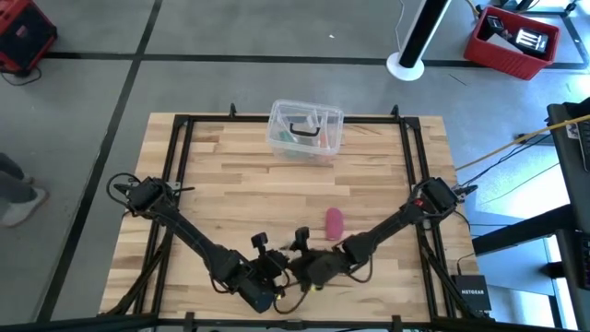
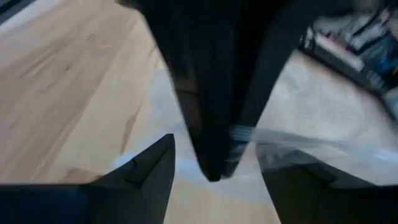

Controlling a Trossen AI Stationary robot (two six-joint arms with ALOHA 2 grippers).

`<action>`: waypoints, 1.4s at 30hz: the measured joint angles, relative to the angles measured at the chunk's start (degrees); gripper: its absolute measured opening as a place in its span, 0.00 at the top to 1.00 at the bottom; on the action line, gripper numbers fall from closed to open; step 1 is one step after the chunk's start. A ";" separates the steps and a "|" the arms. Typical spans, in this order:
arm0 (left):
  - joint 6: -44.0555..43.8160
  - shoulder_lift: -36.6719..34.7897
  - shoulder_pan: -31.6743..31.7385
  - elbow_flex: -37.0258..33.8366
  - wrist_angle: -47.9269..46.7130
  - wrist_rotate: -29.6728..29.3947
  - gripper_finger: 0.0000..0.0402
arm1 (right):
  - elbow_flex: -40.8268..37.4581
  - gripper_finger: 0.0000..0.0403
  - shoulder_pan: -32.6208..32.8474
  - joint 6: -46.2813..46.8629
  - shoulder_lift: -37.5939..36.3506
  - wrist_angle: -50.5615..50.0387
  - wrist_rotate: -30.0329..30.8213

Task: Roll bandage
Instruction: Open the transparent zip bag

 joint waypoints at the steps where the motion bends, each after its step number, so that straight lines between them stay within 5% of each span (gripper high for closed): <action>1: -0.15 0.00 -0.04 0.00 -0.02 -0.02 1.00 | 0.01 0.44 -0.54 1.78 0.63 0.13 -0.95; 19: -11.19 -0.05 -2.93 -1.60 -3.15 1.48 1.00 | 0.10 0.44 -1.55 19.78 5.94 -0.39 0.85; 26: -10.97 0.47 -2.82 -2.38 -2.40 2.53 1.00 | 0.12 0.44 -2.73 27.58 9.55 -0.26 -3.11; 42: -9.90 1.18 -0.02 -2.58 -1.74 3.28 1.00 | -0.11 0.44 -3.10 26.73 5.48 -2.89 -4.29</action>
